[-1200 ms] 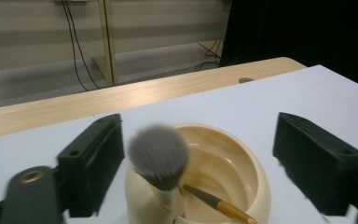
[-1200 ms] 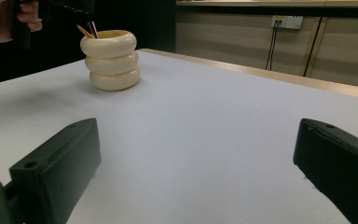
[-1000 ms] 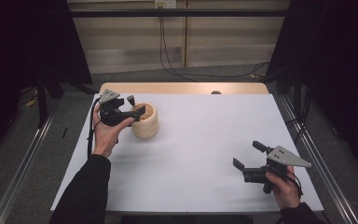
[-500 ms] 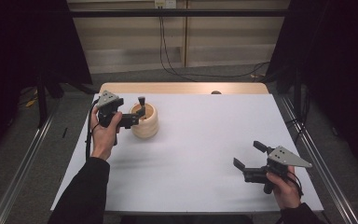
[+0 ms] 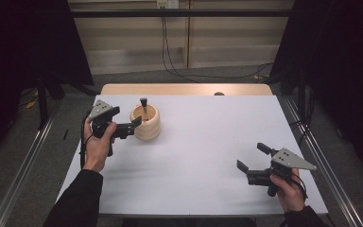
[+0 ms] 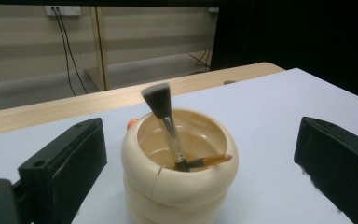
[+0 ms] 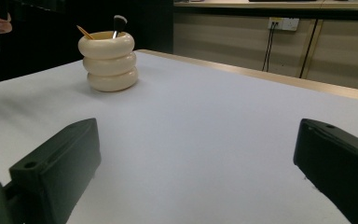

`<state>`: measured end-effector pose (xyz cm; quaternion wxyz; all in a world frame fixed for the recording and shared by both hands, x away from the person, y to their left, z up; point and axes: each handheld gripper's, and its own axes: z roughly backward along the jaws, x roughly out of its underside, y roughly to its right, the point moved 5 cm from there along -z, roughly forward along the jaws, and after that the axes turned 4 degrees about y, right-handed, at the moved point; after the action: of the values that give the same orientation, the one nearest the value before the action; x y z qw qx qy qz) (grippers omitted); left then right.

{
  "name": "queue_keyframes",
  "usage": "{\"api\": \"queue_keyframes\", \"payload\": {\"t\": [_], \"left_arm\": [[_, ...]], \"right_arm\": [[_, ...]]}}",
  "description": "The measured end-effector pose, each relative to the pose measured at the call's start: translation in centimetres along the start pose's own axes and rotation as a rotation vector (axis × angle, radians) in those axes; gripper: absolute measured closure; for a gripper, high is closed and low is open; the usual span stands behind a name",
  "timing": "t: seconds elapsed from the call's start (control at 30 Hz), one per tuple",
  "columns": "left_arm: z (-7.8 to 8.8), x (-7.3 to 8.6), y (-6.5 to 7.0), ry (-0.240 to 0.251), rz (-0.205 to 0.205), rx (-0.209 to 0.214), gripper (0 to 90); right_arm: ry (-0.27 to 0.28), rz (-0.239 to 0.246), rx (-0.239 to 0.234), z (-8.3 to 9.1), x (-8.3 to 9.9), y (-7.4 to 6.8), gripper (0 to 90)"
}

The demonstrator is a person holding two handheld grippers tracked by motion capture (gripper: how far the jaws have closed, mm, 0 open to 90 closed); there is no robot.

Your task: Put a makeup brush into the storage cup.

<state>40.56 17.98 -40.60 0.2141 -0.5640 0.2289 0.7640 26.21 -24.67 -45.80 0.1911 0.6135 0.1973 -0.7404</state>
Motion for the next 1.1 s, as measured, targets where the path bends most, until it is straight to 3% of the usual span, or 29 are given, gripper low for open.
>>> {"api": "queue_keyframes", "payload": {"t": [0.37, 0.63, 0.73, 0.83, 1.1], "left_arm": [[2.4, 1.6, 0.6, 0.011, 0.026, 0.014, 1.7], [4.0, 2.8, 1.6, 0.010, 0.004, 0.020, 1.9], [4.6, 3.0, 2.2, 0.032, -0.012, 0.013, 1.6], [5.2, 3.6, 2.6, 0.020, -0.030, 0.037, 1.6], [6.8, 5.0, 3.3, 0.015, -0.013, 0.021, 1.6]], "right_arm": [[-0.005, -0.003, 0.000, 0.0, 0.0, 0.1, 0.1], [-0.004, -0.001, 0.000, 0.1, 0.0, 0.1, 0.1], [-0.002, -0.002, 0.005, 0.1, 0.0, 0.1, 0.1], [-0.002, -0.001, 0.004, 0.1, 0.0, 0.1, 0.1], [0.001, -0.001, 0.008, 0.2, 0.0, 0.1, 0.1]]}}
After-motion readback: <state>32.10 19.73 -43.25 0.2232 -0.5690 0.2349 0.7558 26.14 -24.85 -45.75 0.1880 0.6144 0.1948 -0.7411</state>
